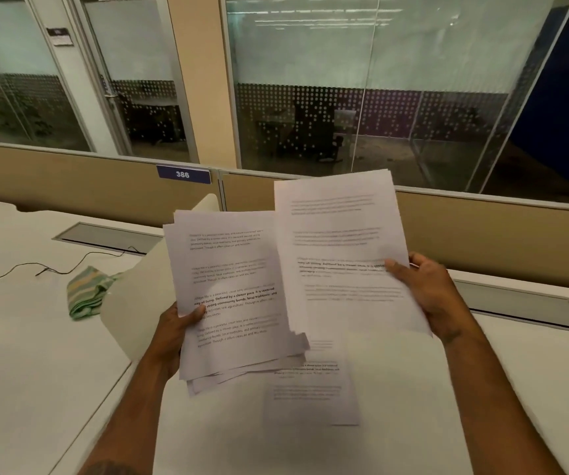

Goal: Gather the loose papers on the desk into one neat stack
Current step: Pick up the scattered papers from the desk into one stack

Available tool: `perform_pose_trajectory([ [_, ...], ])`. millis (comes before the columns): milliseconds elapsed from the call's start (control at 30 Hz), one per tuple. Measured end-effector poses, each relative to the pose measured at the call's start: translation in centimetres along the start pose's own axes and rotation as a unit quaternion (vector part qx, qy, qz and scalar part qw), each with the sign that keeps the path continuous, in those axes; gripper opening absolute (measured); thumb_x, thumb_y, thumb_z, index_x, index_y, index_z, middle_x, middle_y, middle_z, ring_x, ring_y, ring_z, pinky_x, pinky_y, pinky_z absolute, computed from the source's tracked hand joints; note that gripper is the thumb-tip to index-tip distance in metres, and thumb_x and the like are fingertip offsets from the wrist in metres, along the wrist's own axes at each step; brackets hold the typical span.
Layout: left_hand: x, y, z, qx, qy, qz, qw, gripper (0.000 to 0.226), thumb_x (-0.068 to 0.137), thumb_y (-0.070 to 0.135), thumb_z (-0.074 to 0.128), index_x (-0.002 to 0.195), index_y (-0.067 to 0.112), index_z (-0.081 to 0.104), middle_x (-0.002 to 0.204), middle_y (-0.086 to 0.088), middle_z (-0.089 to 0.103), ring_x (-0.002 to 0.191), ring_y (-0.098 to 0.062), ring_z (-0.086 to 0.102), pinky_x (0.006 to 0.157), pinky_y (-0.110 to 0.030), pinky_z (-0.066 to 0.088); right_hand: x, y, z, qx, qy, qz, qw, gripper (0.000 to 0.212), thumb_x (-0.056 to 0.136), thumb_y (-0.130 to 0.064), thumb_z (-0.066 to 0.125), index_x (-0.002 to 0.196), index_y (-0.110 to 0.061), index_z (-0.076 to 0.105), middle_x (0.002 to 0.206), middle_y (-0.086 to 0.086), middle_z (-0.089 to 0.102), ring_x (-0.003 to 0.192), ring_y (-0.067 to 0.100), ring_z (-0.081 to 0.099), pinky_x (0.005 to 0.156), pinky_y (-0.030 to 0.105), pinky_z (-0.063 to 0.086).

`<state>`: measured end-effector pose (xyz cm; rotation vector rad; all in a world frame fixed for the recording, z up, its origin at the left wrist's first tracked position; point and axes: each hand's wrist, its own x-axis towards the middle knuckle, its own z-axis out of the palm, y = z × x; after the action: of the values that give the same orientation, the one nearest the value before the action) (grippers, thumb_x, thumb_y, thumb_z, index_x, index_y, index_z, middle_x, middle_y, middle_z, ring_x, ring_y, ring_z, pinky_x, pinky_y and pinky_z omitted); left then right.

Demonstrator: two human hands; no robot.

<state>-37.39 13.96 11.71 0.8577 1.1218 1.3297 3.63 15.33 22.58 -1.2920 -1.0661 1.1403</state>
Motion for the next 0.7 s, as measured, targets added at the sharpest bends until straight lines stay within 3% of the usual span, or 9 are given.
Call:
perform_pose_trajectory([
  [133,-0.4,0.0,1.9,0.008,-0.038,-0.005,0.999,0.084,0.055,0.042,0.093,0.126,0.01,0.063,0.119,-0.021,0.072,0.104,-0.043,0.07,0.08,-0.051,0.061,-0.3,3.2,6.6,0.013,-0.063,0.046,0.997,0.022,0.089,-0.021,0.07,0.106,-0.007,0.069,0.098,0.008,0.079,0.084,0.027,0.076,0.078,0.041,0.062],
  [267,-1.0,-0.1,2.9,0.03,-0.023,0.022,0.999,0.082,0.05,0.061,0.089,0.116,0.017,0.069,0.113,-0.016,0.075,0.106,-0.039,0.07,0.087,-0.05,0.057,-0.2,6.7,11.0,-0.005,-0.075,0.07,0.995,0.029,0.09,-0.03,0.068,0.11,-0.009,0.065,0.108,0.009,0.076,0.094,0.03,0.074,0.087,0.048,0.06],
  [367,-1.6,0.3,3.2,0.022,-0.007,-0.002,1.0,0.074,0.066,0.076,0.068,0.113,0.019,0.072,0.109,-0.014,0.077,0.103,-0.036,0.072,0.087,-0.051,0.057,-0.1,8.3,12.6,-0.016,-0.07,0.055,0.996,0.037,0.088,-0.035,0.07,0.117,-0.014,0.058,0.114,0.007,0.072,0.095,0.025,0.073,0.086,0.046,0.06],
  [433,-1.8,0.2,3.1,0.028,0.008,-0.017,0.999,0.067,0.082,0.078,0.04,0.11,0.027,0.072,0.101,-0.005,0.08,0.094,-0.025,0.076,0.075,-0.043,0.062,-0.2,9.0,13.3,-0.029,-0.06,0.035,0.997,0.04,0.088,-0.031,0.071,0.12,-0.016,0.053,0.116,0.006,0.07,0.097,0.023,0.071,0.085,0.041,0.061],
  [467,-1.8,0.1,2.9,0.029,0.004,-0.015,0.999,0.063,0.084,0.077,0.038,0.111,0.03,0.07,0.101,0.0,0.08,0.093,-0.02,0.076,0.072,-0.038,0.062,-0.3,9.2,13.7,-0.038,-0.059,0.025,0.997,0.038,0.089,-0.03,0.07,0.121,-0.017,0.052,0.115,0.003,0.069,0.097,0.021,0.071,0.082,0.037,0.061],
  [533,-2.0,0.1,2.4,0.038,-0.007,0.007,0.999,0.065,0.071,0.072,0.067,0.119,0.027,0.067,0.112,-0.001,0.077,0.1,-0.023,0.074,0.074,-0.037,0.062,-0.4,9.5,14.4,-0.054,-0.065,0.011,0.996,0.036,0.091,-0.029,0.067,0.121,-0.02,0.05,0.11,-0.003,0.067,0.095,0.018,0.07,0.078,0.03,0.06],
  [600,-2.1,-0.1,1.6,0.04,0.0,0.02,0.999,0.083,0.049,0.058,0.09,0.119,0.02,0.067,0.115,-0.009,0.076,0.1,-0.03,0.074,0.074,-0.039,0.063,-0.1,9.9,14.6,-0.044,-0.064,0.009,0.997,0.037,0.09,-0.033,0.068,0.122,-0.023,0.05,0.106,-0.004,0.069,0.094,0.019,0.071,0.078,0.032,0.06],
  [700,-2.1,-0.4,-0.5,0.049,0.008,0.027,0.998,0.085,0.042,0.053,0.094,0.116,0.02,0.067,0.108,-0.009,0.078,0.095,-0.033,0.075,0.07,-0.039,0.063,0.8,12.5,12.9,-0.095,-0.002,0.042,0.995,0.039,0.088,-0.037,0.07,0.121,-0.023,0.055,0.105,0.003,0.069,0.096,0.022,0.069,0.079,0.031,0.056],
])
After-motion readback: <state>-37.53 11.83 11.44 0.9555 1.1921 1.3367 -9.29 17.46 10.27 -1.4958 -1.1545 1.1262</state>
